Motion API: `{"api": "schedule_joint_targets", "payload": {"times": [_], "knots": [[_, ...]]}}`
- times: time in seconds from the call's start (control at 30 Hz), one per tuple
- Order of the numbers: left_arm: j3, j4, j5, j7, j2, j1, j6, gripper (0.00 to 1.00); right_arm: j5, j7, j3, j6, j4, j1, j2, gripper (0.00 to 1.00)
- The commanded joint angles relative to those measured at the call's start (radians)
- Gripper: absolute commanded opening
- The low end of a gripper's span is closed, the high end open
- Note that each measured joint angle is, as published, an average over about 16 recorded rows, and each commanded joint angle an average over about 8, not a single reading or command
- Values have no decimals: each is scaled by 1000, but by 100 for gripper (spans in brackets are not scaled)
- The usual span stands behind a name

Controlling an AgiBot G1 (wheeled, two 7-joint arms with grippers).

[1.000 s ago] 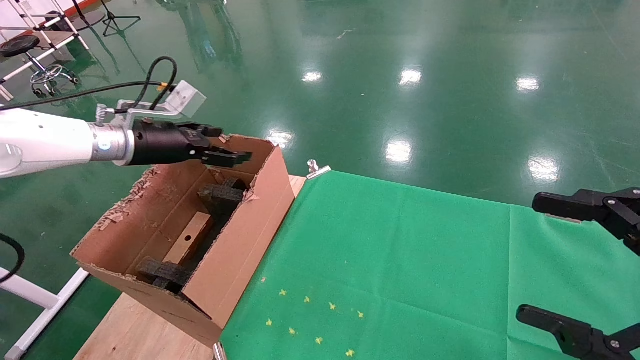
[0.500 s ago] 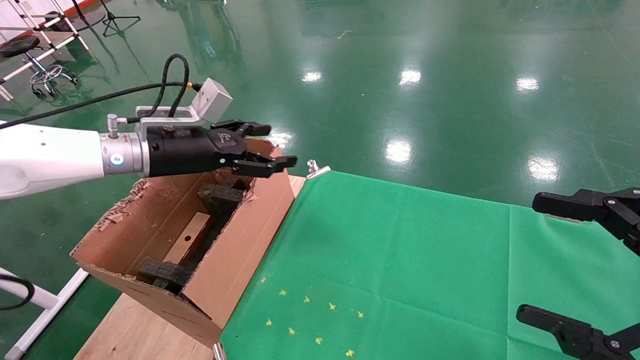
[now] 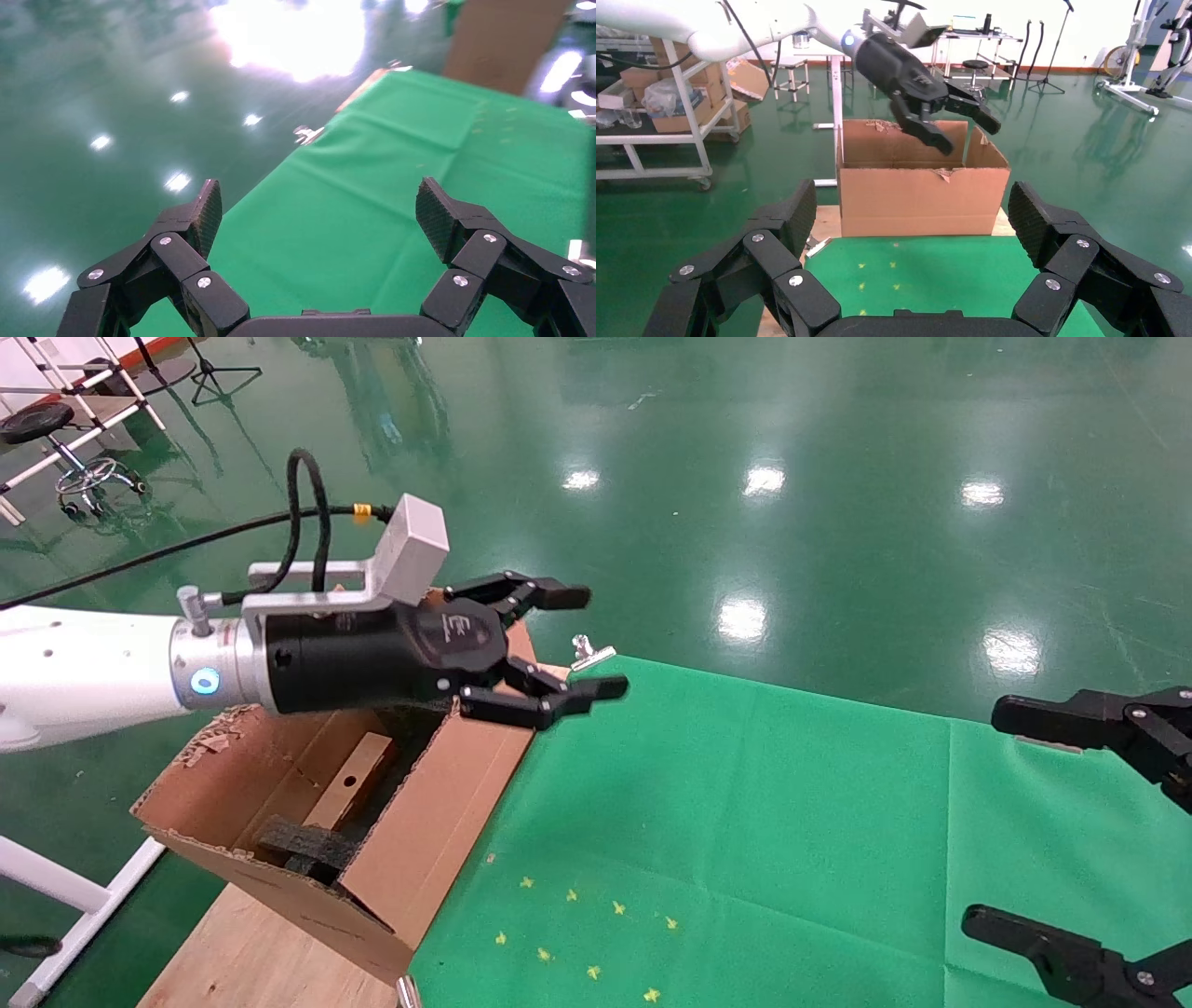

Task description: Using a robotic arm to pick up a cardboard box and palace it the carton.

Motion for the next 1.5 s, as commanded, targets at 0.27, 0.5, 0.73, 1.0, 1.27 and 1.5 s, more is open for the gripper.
{"api": "schedule_joint_targets", "payload": {"times": [0.27, 0.5, 0.73, 1.0, 1.27, 1.5], "knots": [[-56, -159, -155, 23, -25, 110, 69, 100, 0, 0, 0, 0, 0, 0, 0, 100], [-95, -272, -264, 39, -43, 187, 118, 100, 0, 0, 0, 0, 0, 0, 0, 100], [-115, -329, -321, 46, -52, 227, 143, 100, 0, 0, 0, 0, 0, 0, 0, 100], [-111, -314, -307, 45, -50, 217, 137, 100, 0, 0, 0, 0, 0, 0, 0, 100], [-107, -303, -296, 43, -48, 210, 132, 100, 0, 0, 0, 0, 0, 0, 0, 100], [-105, -298, -291, 43, -48, 207, 129, 100, 0, 0, 0, 0, 0, 0, 0, 100]]}}
